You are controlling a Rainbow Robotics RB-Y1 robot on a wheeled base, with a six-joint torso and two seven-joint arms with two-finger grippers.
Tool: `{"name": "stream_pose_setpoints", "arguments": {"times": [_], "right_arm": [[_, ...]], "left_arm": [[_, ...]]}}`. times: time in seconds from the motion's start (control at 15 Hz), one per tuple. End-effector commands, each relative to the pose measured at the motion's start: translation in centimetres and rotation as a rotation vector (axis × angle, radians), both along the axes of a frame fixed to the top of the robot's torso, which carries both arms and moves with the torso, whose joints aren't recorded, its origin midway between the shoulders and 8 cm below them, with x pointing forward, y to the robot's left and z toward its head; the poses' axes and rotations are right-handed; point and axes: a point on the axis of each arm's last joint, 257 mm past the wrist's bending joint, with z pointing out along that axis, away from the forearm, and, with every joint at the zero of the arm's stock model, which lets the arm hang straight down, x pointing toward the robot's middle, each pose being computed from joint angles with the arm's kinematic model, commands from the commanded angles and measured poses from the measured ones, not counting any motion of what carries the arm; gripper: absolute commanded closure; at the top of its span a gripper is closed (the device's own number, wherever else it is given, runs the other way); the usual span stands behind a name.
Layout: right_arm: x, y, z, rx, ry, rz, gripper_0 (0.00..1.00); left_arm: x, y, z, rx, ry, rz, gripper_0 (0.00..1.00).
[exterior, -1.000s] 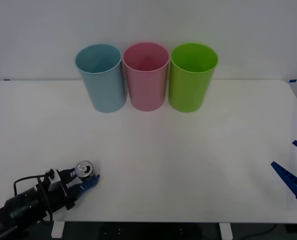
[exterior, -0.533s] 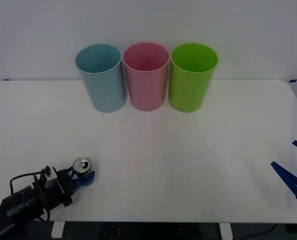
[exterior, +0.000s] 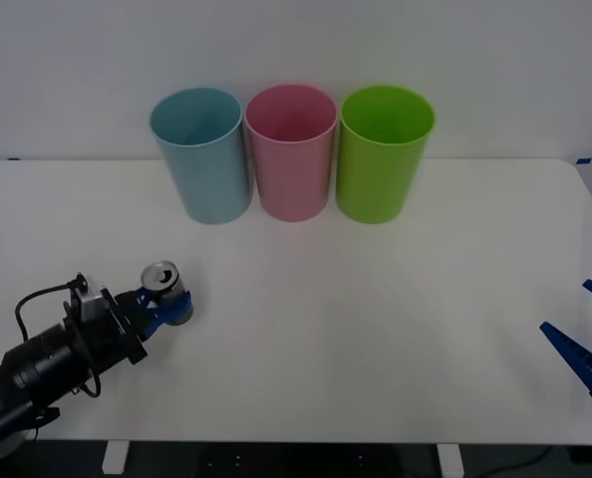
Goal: Grasp the object on the table and drop it into the matching bin: aluminum can to the light blue bin, PET bottle to the pink bin.
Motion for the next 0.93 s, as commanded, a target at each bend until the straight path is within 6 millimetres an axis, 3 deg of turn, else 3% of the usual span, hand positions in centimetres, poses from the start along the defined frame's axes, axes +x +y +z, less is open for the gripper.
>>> {"name": "stream_pose_setpoints", "arguments": {"times": [0.07, 0.27, 0.73, 0.93], "right_arm": [[0.0, 0.0, 0.0, 0.0, 0.0, 0.0, 0.0], [0.0, 0.0, 0.0, 0.0, 0.0, 0.0, 0.0], [0.0, 0.0, 0.0, 0.0, 0.0, 0.0, 0.0], [0.0, 0.0, 0.0, 0.0, 0.0, 0.0, 0.0]], "left_arm": [[1.3, 0.9, 1.9, -0.06, -0.014, 0.05, 1.0], [2.4, 2.0, 4.3, -0.134, -0.039, 0.102, 1.0], [4.0, 6.8, 11.0, -0.263, -0.053, 0.194, 1.0], [5.0, 7.6, 13.9, -0.277, -0.055, 0.238, 1.0]]}}
